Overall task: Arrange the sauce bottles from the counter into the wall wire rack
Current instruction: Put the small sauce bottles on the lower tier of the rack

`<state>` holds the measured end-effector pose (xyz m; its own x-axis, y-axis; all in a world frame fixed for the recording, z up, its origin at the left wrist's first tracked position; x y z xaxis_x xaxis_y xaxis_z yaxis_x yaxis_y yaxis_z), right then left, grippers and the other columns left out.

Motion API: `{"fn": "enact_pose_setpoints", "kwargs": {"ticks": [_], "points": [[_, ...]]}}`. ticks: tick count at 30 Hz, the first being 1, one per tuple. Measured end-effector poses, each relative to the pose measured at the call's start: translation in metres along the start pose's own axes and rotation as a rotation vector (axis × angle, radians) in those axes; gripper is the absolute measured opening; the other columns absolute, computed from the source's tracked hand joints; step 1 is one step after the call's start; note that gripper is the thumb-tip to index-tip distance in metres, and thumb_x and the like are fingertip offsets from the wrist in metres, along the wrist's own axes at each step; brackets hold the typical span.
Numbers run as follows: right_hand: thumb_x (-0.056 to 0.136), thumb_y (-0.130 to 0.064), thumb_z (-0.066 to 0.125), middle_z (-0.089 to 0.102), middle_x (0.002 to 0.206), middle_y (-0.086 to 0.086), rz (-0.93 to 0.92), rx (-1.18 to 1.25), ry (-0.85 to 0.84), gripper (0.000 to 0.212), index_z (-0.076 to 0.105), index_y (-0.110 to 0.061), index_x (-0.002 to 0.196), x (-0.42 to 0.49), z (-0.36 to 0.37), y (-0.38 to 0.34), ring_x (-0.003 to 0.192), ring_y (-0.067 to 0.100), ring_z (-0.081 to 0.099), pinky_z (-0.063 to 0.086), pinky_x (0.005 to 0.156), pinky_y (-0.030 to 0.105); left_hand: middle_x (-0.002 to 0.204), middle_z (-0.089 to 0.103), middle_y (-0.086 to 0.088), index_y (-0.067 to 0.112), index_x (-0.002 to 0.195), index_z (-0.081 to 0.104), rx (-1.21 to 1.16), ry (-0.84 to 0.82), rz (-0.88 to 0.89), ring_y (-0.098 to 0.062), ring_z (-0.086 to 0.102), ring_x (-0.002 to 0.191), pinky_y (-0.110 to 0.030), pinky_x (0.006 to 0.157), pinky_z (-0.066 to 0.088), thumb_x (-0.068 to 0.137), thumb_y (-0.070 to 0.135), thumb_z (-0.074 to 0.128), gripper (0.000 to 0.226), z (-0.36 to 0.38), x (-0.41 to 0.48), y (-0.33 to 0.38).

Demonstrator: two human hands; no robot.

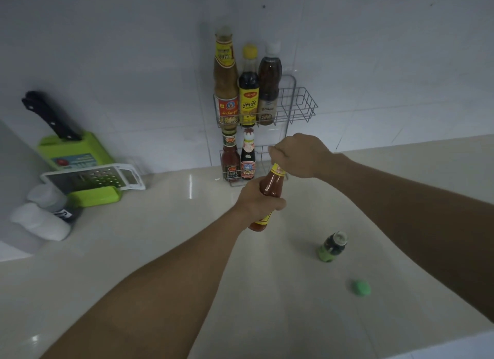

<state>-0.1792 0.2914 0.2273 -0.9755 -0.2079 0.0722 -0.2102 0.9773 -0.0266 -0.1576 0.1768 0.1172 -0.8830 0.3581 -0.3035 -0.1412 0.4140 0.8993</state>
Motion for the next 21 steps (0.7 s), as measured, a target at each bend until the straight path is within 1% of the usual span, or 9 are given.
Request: {"fn": "enact_pose_setpoints", "kwargs": {"ticks": [2, 4, 7, 9, 11, 14, 18, 19, 21], "points": [[0.107, -0.031, 0.027, 0.059, 0.099, 0.011, 0.069, -0.170, -0.092, 0.039, 0.059, -0.009, 0.098, 0.000, 0.009, -0.003, 0.094, 0.032, 0.059, 0.044, 0.069, 0.036, 0.079, 0.064, 0.001, 0.027, 0.083, 0.061, 0.042, 0.088, 0.007, -0.022, 0.064, 0.076, -0.031, 0.068, 0.054, 0.061, 0.020, 0.079, 0.029, 0.000, -0.002, -0.001], [0.106, -0.035, 0.025, 0.058, 0.108, 0.012, 0.114, -0.196, -0.192, 0.043, 0.058, -0.008, 0.106, 0.000, 0.020, -0.001, 0.092, 0.030, 0.054, 0.040, 0.068, 0.037, 0.079, 0.065, 0.001, 0.028, 0.081, 0.060, 0.058, 0.132, -0.015, -0.022, 0.064, 0.074, -0.029, 0.062, 0.053, 0.059, 0.022, 0.078, 0.029, 0.001, -0.006, -0.006], [0.103, -0.055, 0.029, 0.061, 0.078, 0.009, 0.103, 0.083, -0.202, 0.062, 0.058, -0.009, 0.072, 0.000, 0.020, 0.003, 0.077, 0.026, 0.060, 0.044, 0.067, 0.034, 0.077, 0.065, 0.000, 0.025, 0.080, 0.061, 0.023, 0.017, -0.046, -0.022, 0.063, 0.076, -0.032, 0.071, 0.053, 0.064, 0.014, 0.079, 0.027, 0.006, -0.006, -0.014], [0.102, -0.054, 0.036, 0.057, 0.065, 0.005, 0.005, 0.133, -0.152, 0.061, 0.058, -0.011, 0.064, -0.001, 0.010, -0.001, 0.069, 0.025, 0.059, 0.045, 0.065, 0.033, 0.075, 0.064, -0.001, 0.023, 0.079, 0.061, 0.008, -0.046, -0.060, -0.022, 0.062, 0.075, -0.033, 0.074, 0.053, 0.066, 0.010, 0.078, 0.024, 0.005, -0.005, -0.014], [0.104, -0.043, 0.036, 0.047, 0.062, -0.001, -0.035, 0.076, -0.099, 0.054, 0.051, -0.013, 0.062, -0.001, 0.004, -0.006, 0.070, 0.027, 0.054, 0.039, 0.063, 0.033, 0.074, 0.064, 0.000, 0.024, 0.078, 0.061, -0.007, -0.043, -0.047, -0.020, 0.062, 0.073, -0.032, 0.073, 0.052, 0.067, 0.010, 0.079, 0.025, 0.003, -0.003, -0.010], [0.105, -0.031, 0.032, 0.033, 0.063, -0.003, 0.043, -0.009, -0.051, 0.046, 0.034, -0.017, 0.061, -0.002, 0.006, -0.004, 0.074, 0.028, 0.045, 0.034, 0.064, 0.034, 0.077, 0.064, 0.002, 0.026, 0.084, 0.061, -0.017, 0.018, -0.008, -0.018, 0.061, 0.073, -0.027, 0.066, 0.048, 0.067, 0.011, 0.080, 0.030, 0.004, -0.001, -0.006], [0.105, -0.027, 0.030, 0.039, 0.080, 0.004, 0.071, -0.065, -0.056, 0.029, 0.044, -0.011, 0.084, -0.006, 0.017, -0.006, 0.078, 0.029, 0.042, 0.036, 0.065, 0.035, 0.082, 0.068, 0.001, 0.025, 0.091, 0.066, 0.013, 0.096, -0.017, -0.021, 0.064, 0.077, -0.031, 0.071, 0.055, 0.061, 0.018, 0.080, 0.034, 0.010, 0.000, -0.018], [0.105, -0.028, 0.030, 0.040, 0.079, 0.004, 0.086, -0.051, -0.060, 0.032, 0.046, -0.010, 0.084, -0.008, 0.019, -0.006, 0.079, 0.029, 0.043, 0.036, 0.065, 0.035, 0.082, 0.068, 0.000, 0.024, 0.091, 0.066, 0.016, 0.096, -0.019, -0.021, 0.064, 0.077, -0.032, 0.073, 0.055, 0.061, 0.019, 0.080, 0.034, 0.012, 0.000, -0.021], [0.104, -0.030, 0.034, 0.039, 0.069, 0.002, 0.122, 0.008, -0.053, 0.041, 0.041, -0.010, 0.069, -0.008, 0.024, -0.002, 0.076, 0.029, 0.044, 0.035, 0.065, 0.035, 0.081, 0.067, -0.001, 0.020, 0.091, 0.066, 0.022, 0.085, -0.025, -0.020, 0.063, 0.075, -0.032, 0.073, 0.054, 0.063, 0.018, 0.080, 0.032, 0.016, 0.000, -0.024]]}}
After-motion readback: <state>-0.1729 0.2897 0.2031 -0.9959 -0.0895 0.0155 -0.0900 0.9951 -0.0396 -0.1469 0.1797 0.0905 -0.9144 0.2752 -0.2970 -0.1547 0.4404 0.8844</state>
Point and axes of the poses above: each hand's wrist, its own x-axis towards the middle knuckle, its own z-axis out of the palm, y = z × x, the point moved 6 cm from there along x, towards the middle knuckle
